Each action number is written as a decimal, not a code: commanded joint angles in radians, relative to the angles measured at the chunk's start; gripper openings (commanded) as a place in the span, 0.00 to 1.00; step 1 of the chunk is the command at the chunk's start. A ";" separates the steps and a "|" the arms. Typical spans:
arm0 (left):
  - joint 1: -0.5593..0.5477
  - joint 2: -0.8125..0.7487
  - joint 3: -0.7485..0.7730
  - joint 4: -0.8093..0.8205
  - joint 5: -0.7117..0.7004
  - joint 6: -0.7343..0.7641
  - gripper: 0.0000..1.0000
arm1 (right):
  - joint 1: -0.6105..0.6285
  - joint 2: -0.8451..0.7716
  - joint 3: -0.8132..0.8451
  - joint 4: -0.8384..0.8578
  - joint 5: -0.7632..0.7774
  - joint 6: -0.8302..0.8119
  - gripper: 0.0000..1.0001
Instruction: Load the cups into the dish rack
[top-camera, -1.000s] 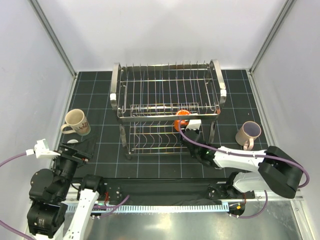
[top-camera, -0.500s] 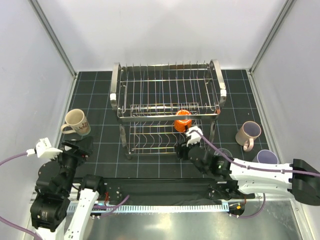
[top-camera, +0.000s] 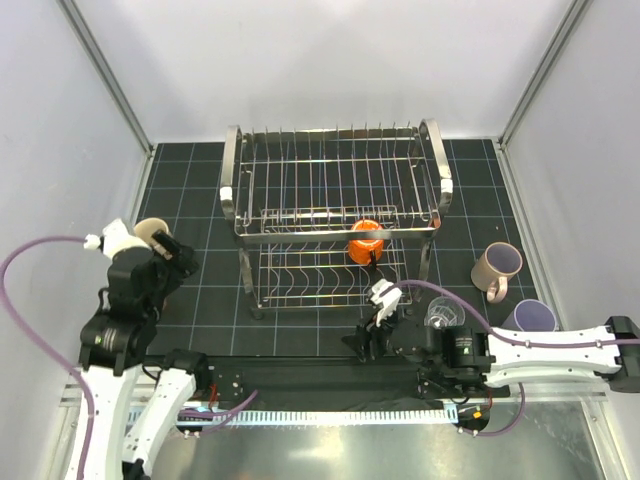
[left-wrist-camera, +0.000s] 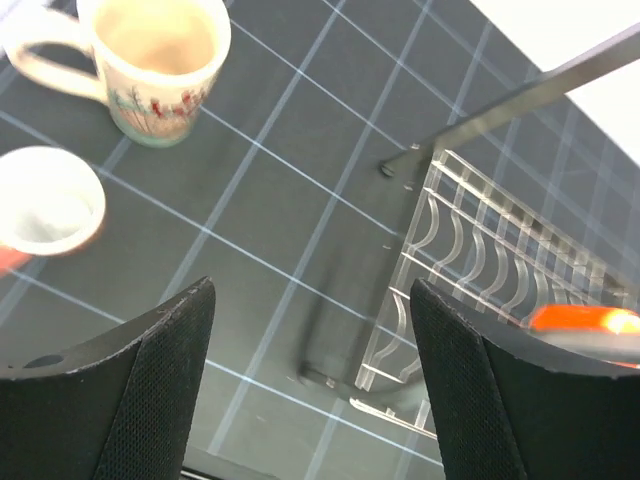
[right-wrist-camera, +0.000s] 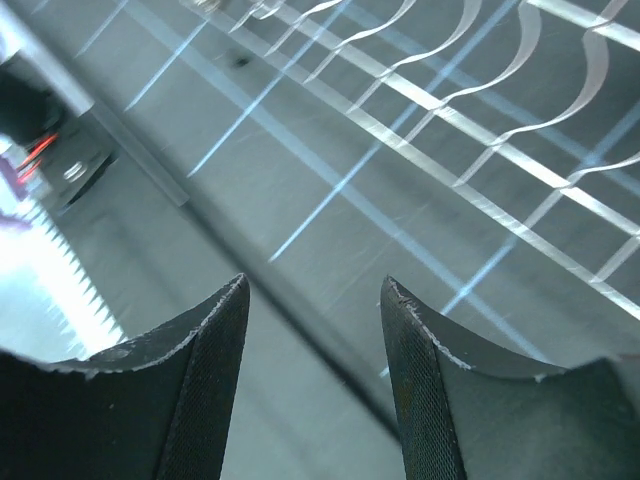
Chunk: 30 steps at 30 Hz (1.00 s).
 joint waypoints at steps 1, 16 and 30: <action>-0.002 0.104 0.042 0.128 -0.048 0.134 0.77 | 0.007 -0.049 0.050 -0.052 -0.169 0.022 0.57; 0.127 0.672 0.150 0.412 0.035 0.360 0.82 | 0.006 -0.372 0.056 -0.279 -0.219 0.076 0.57; 0.286 0.885 0.225 0.440 -0.060 0.416 0.79 | 0.006 -0.426 0.111 -0.356 -0.226 0.056 0.58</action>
